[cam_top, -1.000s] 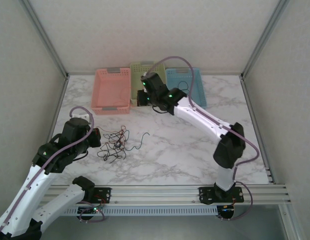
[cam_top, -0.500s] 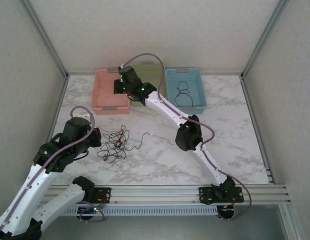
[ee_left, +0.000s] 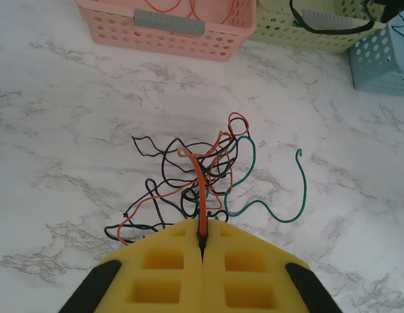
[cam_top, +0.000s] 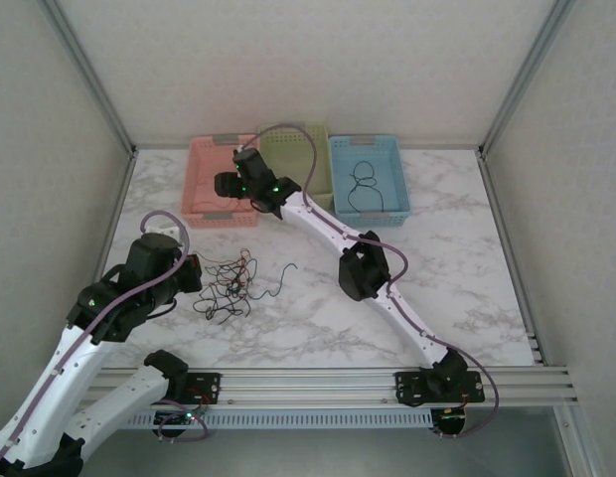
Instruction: Untangle the cables
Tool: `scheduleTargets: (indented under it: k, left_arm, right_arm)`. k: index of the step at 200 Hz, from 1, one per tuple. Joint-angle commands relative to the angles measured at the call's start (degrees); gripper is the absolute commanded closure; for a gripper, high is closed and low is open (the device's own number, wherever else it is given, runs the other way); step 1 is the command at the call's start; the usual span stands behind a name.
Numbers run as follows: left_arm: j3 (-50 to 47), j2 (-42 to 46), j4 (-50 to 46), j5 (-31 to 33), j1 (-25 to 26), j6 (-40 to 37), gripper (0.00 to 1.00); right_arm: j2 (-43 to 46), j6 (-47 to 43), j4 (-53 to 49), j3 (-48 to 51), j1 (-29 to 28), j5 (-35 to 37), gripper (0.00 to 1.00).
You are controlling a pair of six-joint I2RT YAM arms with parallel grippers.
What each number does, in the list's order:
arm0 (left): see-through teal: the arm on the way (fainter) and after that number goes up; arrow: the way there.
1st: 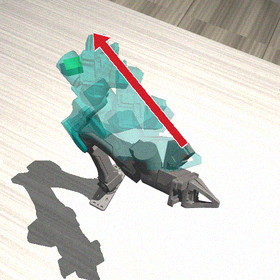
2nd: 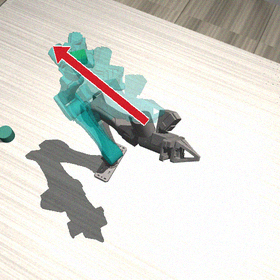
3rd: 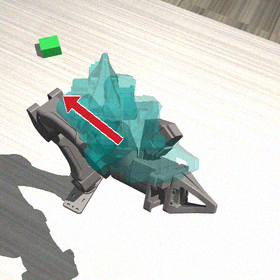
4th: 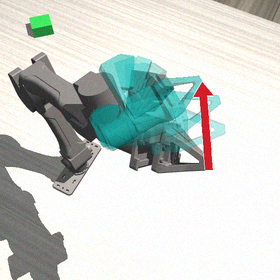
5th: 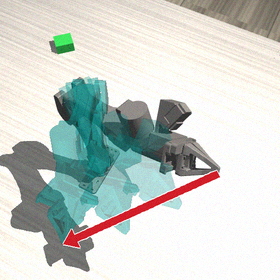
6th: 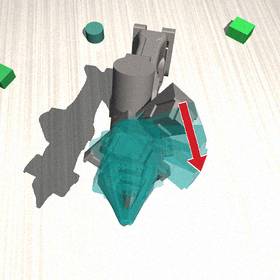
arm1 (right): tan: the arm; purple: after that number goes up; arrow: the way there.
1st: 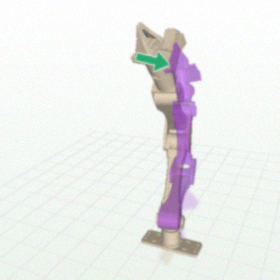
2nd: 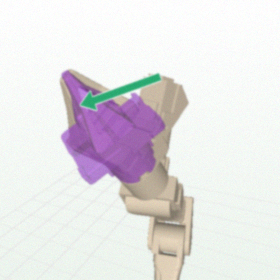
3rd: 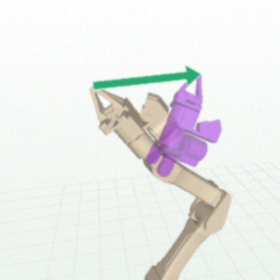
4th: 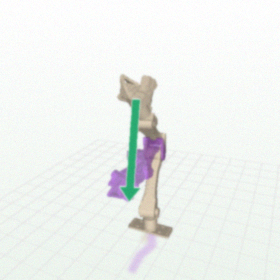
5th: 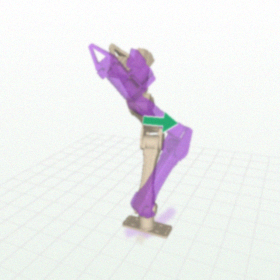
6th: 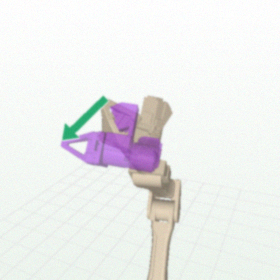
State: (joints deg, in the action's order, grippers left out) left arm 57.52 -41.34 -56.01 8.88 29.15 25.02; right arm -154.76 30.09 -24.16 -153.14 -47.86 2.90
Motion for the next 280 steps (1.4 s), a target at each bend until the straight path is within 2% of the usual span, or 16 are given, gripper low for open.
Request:
scheduleTargets:
  k: [1, 30, 82, 112, 139, 158, 184, 208, 236, 260, 280]
  left_arm:
    - [-0.55, 0.5, 0.24, -0.18, -0.32, -0.83, 1.0]
    - [-0.59, 0.63, 0.43, -0.75, -0.32, -0.92, 1.0]
    - [-0.74, 1.44, 0.9, -1.75, -0.3, -0.94, 1.0]
    - [-0.87, 1.54, 1.16, -2.58, -0.32, -1.02, 1.0]
    - [-0.94, 1.2, 1.34, -3.43, -0.32, -1.18, 1.0]
    - [-0.99, 1.0, 1.28, -3.35, -0.32, -1.07, 1.0]
    - [-0.89, 0.98, 1.31, -3.08, -0.47, -1.11, 1.0]
    - [-0.95, 0.65, 1.26, -2.95, -0.82, -0.99, 1.0]
    - [-0.85, 0.38, 0.99, -2.32, -1.01, -0.81, 1.0]
    - [-1.0, 0.29, 1.08, -2.16, -1.11, -0.77, 1.0]
    - [-0.9, -0.2, 1.03, -2.47, -1.19, -0.91, 1.0]
  right_arm:
    - [10.92, -2.61, -1.32, 3.9, 0.24, 0.29, 0.32]
    - [23.68, -3.58, 1.75, 17.6, 0.24, -0.04, 0.32]
    - [49.54, -3.21, 10.1, 49.14, 0.05, 0.72, 0.33]
    - [63.08, -0.56, 10.04, 68.18, -0.06, 1.98, 0.33]
    - [69.79, 4.6, 7.12, 81.87, -0.4, 1.12, 0.34]
    - [70.29, 8.34, 7.89, 89.06, -1.6, -2.0, 0.35]
    - [66.76, 11.02, 7.85, 92.34, -4.48, -2.8, 0.35]
    - [62.13, 12.92, 11.35, 91.89, -5.79, -5.7, 0.35]
    - [54.32, 13.29, 11.51, 86.24, -5.81, -8.54, 0.36]
    - [48.58, 13.51, 7.66, 81.06, -5.85, -7.79, 0.45]
    - [47.59, 14.17, 8.2, 80.6, -5.86, -8.06, 0.56]
